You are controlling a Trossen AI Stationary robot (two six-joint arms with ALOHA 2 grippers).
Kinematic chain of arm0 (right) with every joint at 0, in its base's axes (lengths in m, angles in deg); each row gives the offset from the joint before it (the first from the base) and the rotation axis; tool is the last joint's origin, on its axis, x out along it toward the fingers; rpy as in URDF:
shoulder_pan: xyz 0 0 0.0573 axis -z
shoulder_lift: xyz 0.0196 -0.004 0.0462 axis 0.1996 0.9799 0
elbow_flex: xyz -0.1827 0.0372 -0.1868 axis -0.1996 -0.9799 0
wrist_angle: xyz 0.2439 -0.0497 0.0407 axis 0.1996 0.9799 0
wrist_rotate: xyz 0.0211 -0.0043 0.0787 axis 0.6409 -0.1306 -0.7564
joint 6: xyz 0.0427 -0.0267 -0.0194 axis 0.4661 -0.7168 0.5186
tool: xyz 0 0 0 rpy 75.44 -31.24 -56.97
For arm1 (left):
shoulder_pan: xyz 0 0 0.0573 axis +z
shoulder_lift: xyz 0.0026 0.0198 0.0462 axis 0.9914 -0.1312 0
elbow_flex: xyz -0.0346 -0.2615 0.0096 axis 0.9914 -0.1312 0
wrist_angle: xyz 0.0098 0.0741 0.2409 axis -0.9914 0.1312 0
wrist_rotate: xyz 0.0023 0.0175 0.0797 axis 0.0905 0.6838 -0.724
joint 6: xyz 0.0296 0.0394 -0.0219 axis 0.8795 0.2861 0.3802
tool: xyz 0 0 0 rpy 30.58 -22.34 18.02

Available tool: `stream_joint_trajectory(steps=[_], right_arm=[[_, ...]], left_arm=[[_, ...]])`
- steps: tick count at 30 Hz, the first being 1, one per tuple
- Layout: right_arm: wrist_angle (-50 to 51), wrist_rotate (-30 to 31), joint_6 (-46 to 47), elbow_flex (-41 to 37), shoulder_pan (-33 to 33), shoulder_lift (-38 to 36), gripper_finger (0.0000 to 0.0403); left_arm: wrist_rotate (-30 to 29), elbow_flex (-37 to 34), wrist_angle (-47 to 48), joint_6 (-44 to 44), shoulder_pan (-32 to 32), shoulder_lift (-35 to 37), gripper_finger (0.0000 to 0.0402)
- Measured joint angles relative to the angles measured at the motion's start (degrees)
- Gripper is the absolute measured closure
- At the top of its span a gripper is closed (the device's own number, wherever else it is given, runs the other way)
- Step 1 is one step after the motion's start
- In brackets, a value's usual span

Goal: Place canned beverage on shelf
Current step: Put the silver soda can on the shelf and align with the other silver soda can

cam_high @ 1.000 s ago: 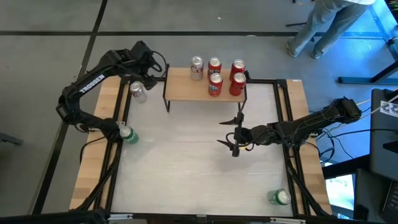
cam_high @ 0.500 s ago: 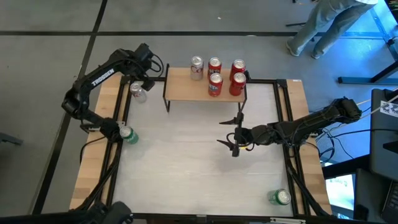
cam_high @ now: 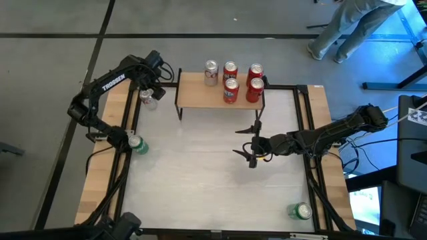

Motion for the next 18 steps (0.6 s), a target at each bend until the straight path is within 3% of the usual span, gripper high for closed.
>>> stream_joint_trajectory(steps=[5, 9, 18], right_arm=[[-0.16, 0.00, -0.04, 0.00, 0.02, 0.00, 0.0059], [-0.39, 0.00, -0.27, 0.00, 0.00, 0.00, 0.0059], [-0.39, 0.00, -0.28, 0.00, 0.02, 0.00, 0.0059]], left_arm=[[-1.08, -0.24, -0.08, -0.22, -0.03, 0.00, 0.0038], [-5.25, -0.24, -1.17, -0.32, -1.53, 0.00, 0.0038], [-9.32, -0.27, 4.80, -5.19, -2.71, 0.00, 0.0038]])
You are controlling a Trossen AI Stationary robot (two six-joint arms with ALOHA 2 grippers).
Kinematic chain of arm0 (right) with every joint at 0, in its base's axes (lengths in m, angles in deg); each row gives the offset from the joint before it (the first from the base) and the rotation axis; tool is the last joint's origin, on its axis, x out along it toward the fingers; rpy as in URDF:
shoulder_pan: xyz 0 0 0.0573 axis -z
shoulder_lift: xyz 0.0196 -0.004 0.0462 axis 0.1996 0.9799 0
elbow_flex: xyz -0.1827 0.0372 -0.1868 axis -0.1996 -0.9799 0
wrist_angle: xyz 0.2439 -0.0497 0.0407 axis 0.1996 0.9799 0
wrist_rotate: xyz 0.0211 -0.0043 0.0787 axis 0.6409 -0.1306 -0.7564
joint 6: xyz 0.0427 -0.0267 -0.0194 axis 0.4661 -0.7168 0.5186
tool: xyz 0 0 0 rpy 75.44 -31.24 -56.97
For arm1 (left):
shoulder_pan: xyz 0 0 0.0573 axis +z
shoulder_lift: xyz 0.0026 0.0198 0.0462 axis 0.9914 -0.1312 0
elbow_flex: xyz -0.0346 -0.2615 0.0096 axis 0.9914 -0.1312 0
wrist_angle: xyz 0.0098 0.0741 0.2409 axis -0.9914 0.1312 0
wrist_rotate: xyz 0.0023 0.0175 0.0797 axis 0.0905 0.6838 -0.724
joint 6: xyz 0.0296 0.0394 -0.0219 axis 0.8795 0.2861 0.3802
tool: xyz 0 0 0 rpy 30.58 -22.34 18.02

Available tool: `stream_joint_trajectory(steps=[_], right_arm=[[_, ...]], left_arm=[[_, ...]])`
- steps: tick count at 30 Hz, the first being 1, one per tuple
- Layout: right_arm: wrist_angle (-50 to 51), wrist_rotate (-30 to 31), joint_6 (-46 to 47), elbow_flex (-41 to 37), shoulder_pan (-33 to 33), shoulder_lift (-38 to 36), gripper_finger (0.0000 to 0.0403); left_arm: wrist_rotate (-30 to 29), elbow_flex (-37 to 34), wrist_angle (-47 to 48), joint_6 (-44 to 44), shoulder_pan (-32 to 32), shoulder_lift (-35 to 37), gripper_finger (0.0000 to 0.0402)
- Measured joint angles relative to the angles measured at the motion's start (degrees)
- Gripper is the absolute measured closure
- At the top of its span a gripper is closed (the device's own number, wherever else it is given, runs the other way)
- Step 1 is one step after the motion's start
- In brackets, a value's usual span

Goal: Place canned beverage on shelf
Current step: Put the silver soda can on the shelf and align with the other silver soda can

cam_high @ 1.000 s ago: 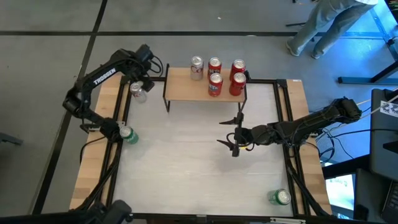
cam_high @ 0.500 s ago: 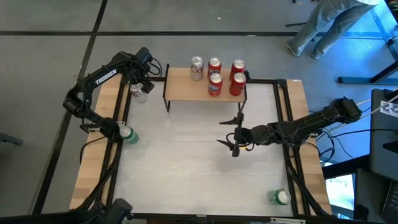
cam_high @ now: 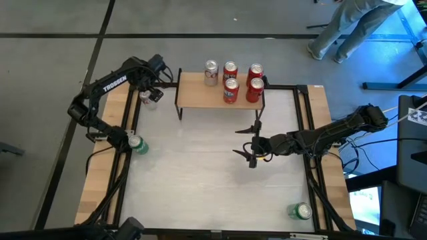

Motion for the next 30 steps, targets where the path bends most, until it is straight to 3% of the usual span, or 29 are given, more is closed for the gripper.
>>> stream_joint_trajectory(steps=[8, 18, 30], right_arm=[[0.00, 0.00, 0.00, 0.00, 0.00, 0.00, 0.0059], [-0.18, -0.02, -0.24, 0.00, 0.00, 0.00, 0.0059], [-0.17, -0.02, -0.26, 0.00, -0.01, 0.00, 0.0059]], left_arm=[[-0.30, -0.36, -0.82, -0.53, 0.20, 0.00, 0.0038], [-0.35, -6.91, -6.55, 0.21, 0.23, -0.02, 0.0039], [0.91, -7.26, -7.98, 0.36, 0.31, -0.20, 0.0043]])
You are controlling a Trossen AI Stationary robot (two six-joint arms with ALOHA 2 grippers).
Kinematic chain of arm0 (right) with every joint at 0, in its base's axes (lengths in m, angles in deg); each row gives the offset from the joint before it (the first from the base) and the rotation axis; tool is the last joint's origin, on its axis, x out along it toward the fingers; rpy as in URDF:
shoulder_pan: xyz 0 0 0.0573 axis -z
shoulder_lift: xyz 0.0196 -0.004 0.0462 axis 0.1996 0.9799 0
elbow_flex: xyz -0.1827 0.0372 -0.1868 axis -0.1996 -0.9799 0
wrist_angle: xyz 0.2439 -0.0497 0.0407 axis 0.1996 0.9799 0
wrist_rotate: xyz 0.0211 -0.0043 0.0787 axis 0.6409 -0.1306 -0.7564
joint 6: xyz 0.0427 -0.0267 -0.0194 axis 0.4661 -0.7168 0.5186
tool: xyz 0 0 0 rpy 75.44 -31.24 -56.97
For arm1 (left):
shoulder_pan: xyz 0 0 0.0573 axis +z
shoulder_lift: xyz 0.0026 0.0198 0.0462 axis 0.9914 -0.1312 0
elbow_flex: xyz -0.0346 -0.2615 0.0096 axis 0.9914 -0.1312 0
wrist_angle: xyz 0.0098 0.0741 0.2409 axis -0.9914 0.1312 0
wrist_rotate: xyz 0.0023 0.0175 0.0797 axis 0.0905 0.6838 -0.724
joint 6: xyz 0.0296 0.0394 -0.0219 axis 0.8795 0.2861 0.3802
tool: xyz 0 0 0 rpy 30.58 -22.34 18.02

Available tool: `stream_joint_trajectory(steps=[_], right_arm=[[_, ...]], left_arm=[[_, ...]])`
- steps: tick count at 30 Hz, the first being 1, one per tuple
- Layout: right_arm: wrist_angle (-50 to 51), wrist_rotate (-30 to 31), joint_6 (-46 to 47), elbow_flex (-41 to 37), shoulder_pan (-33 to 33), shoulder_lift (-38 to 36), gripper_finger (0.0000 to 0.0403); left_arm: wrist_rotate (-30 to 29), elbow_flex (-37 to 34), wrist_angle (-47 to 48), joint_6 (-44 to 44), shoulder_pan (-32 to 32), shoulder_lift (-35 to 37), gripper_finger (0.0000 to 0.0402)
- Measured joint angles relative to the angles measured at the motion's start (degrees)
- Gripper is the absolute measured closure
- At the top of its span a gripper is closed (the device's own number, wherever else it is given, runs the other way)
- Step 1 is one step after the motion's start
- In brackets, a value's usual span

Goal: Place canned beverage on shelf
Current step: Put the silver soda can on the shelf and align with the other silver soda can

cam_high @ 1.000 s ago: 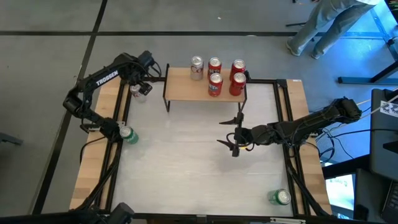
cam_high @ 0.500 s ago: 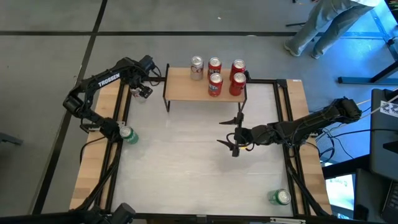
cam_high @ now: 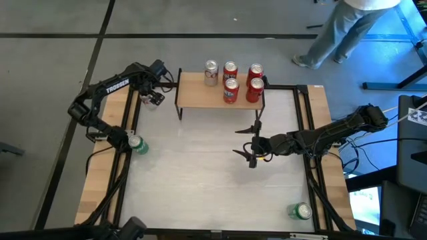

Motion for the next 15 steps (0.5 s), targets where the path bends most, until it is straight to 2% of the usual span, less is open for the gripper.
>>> stream_joint_trajectory(steps=[12, 15], right_arm=[[0.04, 0.00, 0.00, 0.00, 0.00, 0.00, 0.0059], [0.07, 0.00, 0.00, 0.00, -0.01, 0.00, 0.0059]], left_arm=[[1.44, 0.07, -1.31, 2.41, -0.25, -7.18, 0.0043], [2.05, 0.07, -1.34, 2.96, -0.28, -7.28, 0.0055]])
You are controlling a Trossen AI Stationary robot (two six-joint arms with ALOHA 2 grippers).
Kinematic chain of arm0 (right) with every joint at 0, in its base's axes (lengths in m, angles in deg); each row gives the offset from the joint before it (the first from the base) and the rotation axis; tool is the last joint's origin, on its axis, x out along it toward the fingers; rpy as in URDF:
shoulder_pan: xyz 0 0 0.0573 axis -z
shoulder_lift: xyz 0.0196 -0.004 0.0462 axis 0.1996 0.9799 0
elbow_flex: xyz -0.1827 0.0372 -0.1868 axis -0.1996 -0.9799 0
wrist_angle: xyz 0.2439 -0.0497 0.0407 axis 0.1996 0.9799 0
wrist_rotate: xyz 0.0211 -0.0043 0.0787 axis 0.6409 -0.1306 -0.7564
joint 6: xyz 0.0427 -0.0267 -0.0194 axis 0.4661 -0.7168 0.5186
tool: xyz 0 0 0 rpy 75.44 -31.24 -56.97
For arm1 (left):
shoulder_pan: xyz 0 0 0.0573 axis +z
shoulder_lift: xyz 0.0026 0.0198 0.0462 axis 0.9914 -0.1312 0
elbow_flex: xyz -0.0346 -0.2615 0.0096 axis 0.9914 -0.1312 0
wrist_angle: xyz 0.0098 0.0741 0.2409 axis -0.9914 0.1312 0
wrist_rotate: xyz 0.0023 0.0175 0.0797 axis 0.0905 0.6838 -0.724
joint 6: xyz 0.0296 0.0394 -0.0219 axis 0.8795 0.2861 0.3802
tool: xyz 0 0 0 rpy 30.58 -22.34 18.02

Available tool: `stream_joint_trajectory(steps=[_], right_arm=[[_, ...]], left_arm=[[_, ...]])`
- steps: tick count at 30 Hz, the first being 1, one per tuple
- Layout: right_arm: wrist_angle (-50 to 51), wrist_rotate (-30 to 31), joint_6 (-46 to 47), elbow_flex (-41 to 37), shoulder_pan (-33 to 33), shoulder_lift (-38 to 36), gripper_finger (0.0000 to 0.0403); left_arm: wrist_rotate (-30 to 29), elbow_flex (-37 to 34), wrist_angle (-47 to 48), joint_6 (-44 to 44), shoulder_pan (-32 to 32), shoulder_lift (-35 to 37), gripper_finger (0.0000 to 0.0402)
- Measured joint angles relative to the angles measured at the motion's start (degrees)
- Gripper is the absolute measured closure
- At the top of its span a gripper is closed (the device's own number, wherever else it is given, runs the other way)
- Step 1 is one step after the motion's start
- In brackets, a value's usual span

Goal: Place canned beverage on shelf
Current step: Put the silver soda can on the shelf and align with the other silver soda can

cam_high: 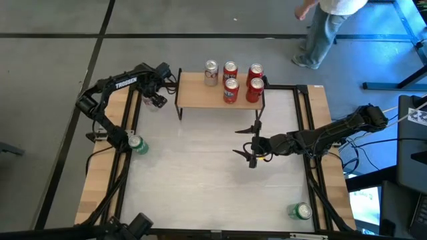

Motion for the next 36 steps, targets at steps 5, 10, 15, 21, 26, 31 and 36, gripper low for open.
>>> stream_joint_trajectory(steps=[5, 10, 15, 21, 26, 31, 36], right_arm=[[0.00, 0.00, 0.00, 0.00, 0.00, 0.00, 0.0059], [0.01, 0.00, 0.00, 0.00, 0.01, 0.00, 0.0059], [0.01, 0.00, 0.00, 0.00, 0.00, 0.00, 0.0059], [0.00, 0.02, 0.00, 0.00, 0.02, 0.00, 0.0059], [-0.01, 0.62, -0.01, 0.00, 0.00, 0.00, 0.0059], [0.00, 1.38, -0.04, 0.00, 0.01, 0.00, 0.0059], [0.00, 1.40, -1.13, 0.00, 0.01, 0.00, 0.0059]], left_arm=[[0.41, -0.07, 0.30, 0.37, -0.04, 0.59, 0.0100], [0.32, -0.13, 1.45, 0.74, -1.46, 1.67, 0.0118], [-0.17, -0.07, 1.99, 0.44, -3.92, 5.05, 0.0115], [-0.58, 4.04, 6.58, -1.87, -6.84, 10.19, 0.0113], [1.47, 9.45, 14.40, -4.58, -11.29, 13.73, 0.0112], [6.80, 12.81, 20.25, -7.23, -17.95, 15.89, 0.0112], [11.97, 12.90, 20.81, -11.52, -27.55, 17.36, 0.0112]])
